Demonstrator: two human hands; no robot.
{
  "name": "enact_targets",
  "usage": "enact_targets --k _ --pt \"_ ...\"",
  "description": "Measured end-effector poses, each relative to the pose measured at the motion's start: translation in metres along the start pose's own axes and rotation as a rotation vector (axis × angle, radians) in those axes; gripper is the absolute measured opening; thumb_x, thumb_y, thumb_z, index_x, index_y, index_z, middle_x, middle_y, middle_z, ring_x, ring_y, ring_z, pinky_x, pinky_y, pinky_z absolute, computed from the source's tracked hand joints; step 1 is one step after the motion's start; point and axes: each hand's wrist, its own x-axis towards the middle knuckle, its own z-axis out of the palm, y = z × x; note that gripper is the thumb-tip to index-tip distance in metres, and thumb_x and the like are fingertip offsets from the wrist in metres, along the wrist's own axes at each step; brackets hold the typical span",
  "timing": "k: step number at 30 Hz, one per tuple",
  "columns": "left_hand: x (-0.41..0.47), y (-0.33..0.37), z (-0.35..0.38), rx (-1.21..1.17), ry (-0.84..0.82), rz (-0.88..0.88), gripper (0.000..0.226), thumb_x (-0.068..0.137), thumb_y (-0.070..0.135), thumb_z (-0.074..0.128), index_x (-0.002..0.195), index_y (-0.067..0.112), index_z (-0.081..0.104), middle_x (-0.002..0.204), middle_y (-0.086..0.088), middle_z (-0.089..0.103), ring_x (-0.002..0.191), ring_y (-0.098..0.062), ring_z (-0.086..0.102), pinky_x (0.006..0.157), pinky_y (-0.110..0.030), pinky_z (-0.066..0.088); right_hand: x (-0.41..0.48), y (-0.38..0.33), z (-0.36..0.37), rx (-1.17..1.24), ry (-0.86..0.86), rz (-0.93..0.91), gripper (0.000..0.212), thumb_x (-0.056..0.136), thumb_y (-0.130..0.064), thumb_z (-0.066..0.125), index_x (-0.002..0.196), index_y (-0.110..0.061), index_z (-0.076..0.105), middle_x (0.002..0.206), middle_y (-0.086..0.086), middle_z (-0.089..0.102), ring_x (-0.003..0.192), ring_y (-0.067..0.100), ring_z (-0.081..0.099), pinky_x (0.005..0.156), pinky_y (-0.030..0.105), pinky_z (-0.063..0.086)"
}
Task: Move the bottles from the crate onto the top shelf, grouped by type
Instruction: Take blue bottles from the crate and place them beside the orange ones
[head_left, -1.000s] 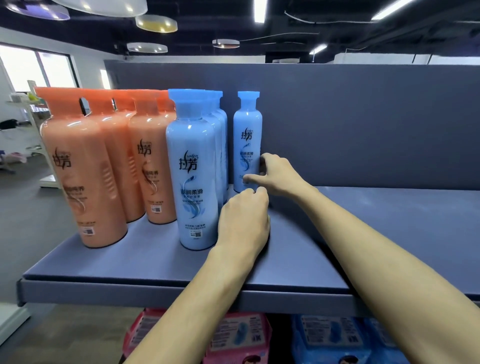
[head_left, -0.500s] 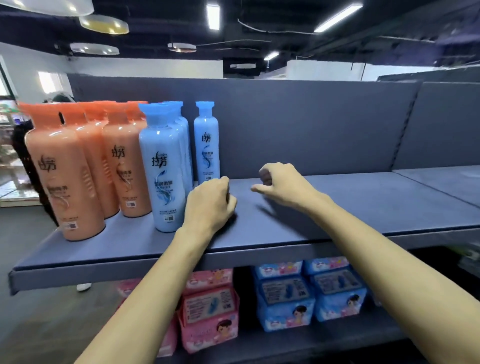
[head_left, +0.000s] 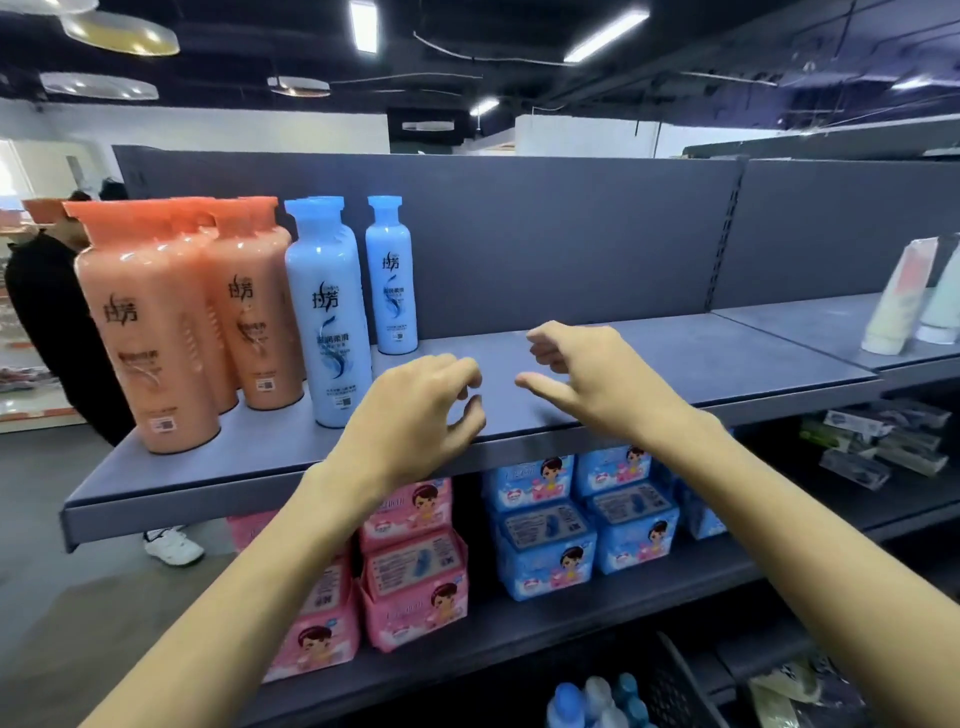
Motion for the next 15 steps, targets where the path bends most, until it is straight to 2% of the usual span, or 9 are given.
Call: enact_targets --k 3,6,11,15 --pt "-0.029 0.006 -0.01 -0.032 -0.032 0.086 0.023 0.086 0.032 0.05 0.095 0.016 0.063 0.081 0.005 0.062 0.076 -0.019 0.061 0.063 -0.035 0.051 -0.047 -0.005 0.002 0.03 0.017 0.001 0.051 0.091 -0.038 0.07 0.132 -0.011 0.057 0.127 0.003 0.068 0.113 0.013 0.065 0.1 0.034 0.052" --pt "-0.041 0.022 -0.002 -0.055 -0.065 0.111 0.018 0.085 0.029 0.058 0.097 0.016 0.063 0.081 0.003 0.062 0.076 -0.023 0.06 0.063 -0.037 0.05 -0.068 -0.006 0.011 -0.009 -0.004 0.02 0.05 0.093 -0.036 0.068 0.134 -0.009 0.056 0.13 0.005 0.067 0.118 0.016 0.064 0.101 0.037 0.05" --pt "-0.068 0.035 0.037 -0.102 -0.166 0.086 0.018 0.089 0.031 0.056 0.099 0.017 0.059 0.084 0.003 0.059 0.082 -0.023 0.058 0.069 -0.039 0.048 -0.094 0.006 0.035 -0.074 -0.058 0.066 0.046 0.096 -0.039 0.063 0.132 -0.012 0.056 0.122 0.005 0.068 0.112 0.023 0.064 0.096 0.042 0.05" --pt "-0.101 0.041 0.075 -0.177 -0.256 0.027 0.014 0.087 0.027 0.057 0.094 0.015 0.059 0.081 0.001 0.059 0.078 -0.024 0.059 0.067 -0.04 0.048 -0.124 0.027 0.07 -0.083 -0.161 0.153 0.049 0.096 -0.039 0.062 0.135 -0.011 0.054 0.123 0.007 0.068 0.115 0.024 0.063 0.096 0.043 0.05"
